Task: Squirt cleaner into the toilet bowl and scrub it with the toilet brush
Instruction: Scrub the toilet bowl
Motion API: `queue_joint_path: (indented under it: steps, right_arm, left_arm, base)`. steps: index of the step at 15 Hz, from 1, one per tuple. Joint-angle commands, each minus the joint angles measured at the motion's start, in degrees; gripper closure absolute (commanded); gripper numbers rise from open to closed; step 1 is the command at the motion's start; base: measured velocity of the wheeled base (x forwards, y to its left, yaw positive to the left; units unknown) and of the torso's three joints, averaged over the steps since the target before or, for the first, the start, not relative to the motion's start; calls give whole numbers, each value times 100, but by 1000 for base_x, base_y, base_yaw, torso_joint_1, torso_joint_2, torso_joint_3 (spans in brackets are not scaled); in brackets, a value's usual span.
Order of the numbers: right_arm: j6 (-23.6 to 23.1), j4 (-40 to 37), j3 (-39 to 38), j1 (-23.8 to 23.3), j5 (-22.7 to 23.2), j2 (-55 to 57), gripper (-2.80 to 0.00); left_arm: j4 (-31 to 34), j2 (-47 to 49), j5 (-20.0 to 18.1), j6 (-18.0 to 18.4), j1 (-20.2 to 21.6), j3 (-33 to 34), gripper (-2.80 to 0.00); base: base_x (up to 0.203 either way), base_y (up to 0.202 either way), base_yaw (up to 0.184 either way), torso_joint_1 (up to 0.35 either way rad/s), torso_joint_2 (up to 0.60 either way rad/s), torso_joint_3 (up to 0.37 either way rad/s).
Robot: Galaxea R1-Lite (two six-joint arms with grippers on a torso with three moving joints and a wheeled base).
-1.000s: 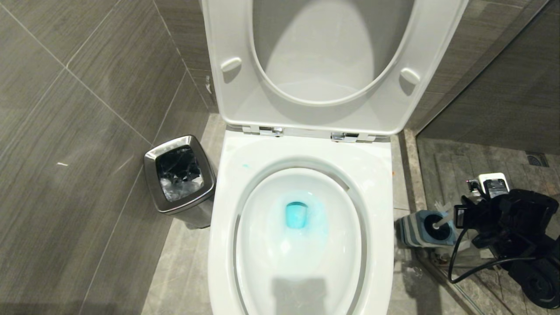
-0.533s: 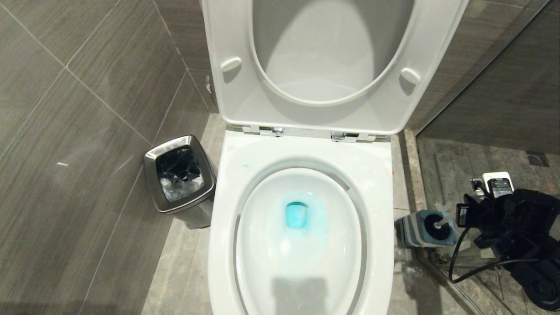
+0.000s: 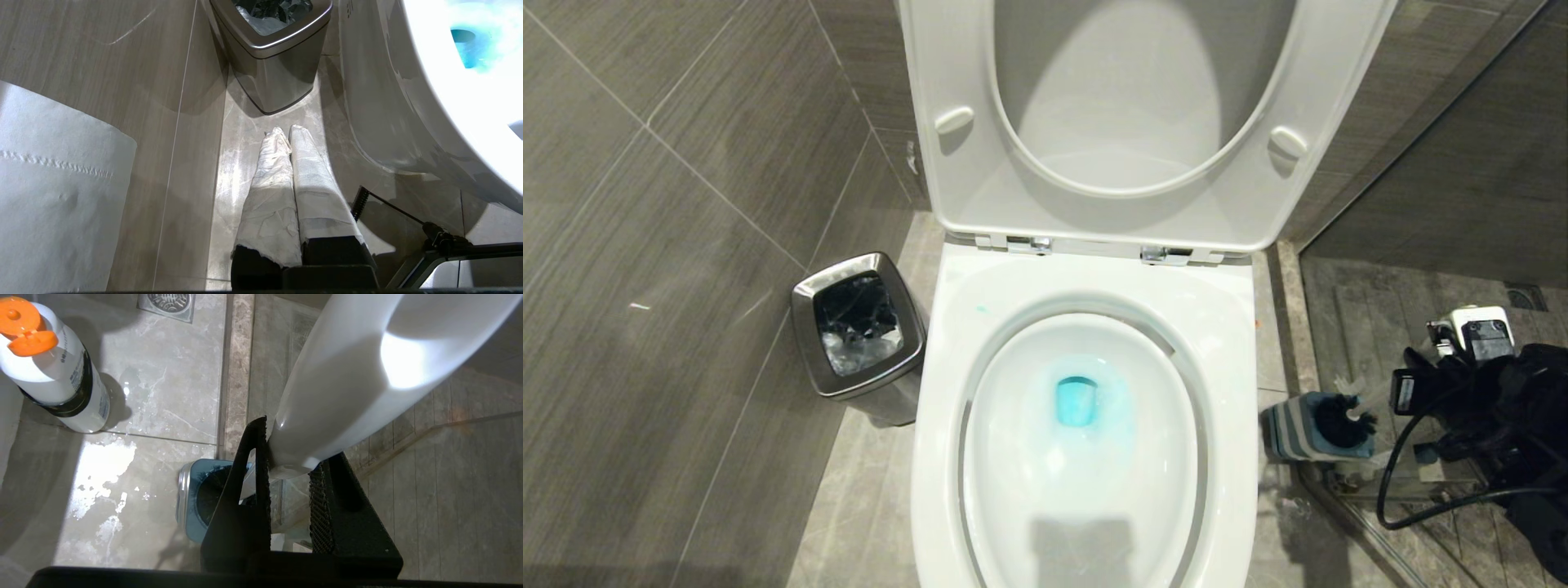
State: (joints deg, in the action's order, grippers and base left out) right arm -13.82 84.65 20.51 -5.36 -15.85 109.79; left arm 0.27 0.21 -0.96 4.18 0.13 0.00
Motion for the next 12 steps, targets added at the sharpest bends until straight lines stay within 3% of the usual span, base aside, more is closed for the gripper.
queue_joint_path:
  steps: [1, 12]
  right_arm:
    - [-12, 51, -65, 0, -6, -230, 0]
    - [-287, -797, 455, 48, 445, -1571, 0]
  left_arm:
    - [0, -3, 0, 4, 1, 5, 0]
    - [0, -3, 0, 4, 4, 4, 0]
  base:
    - [0, 0, 0, 0, 0, 0]
    - [0, 0, 0, 0, 0, 0]
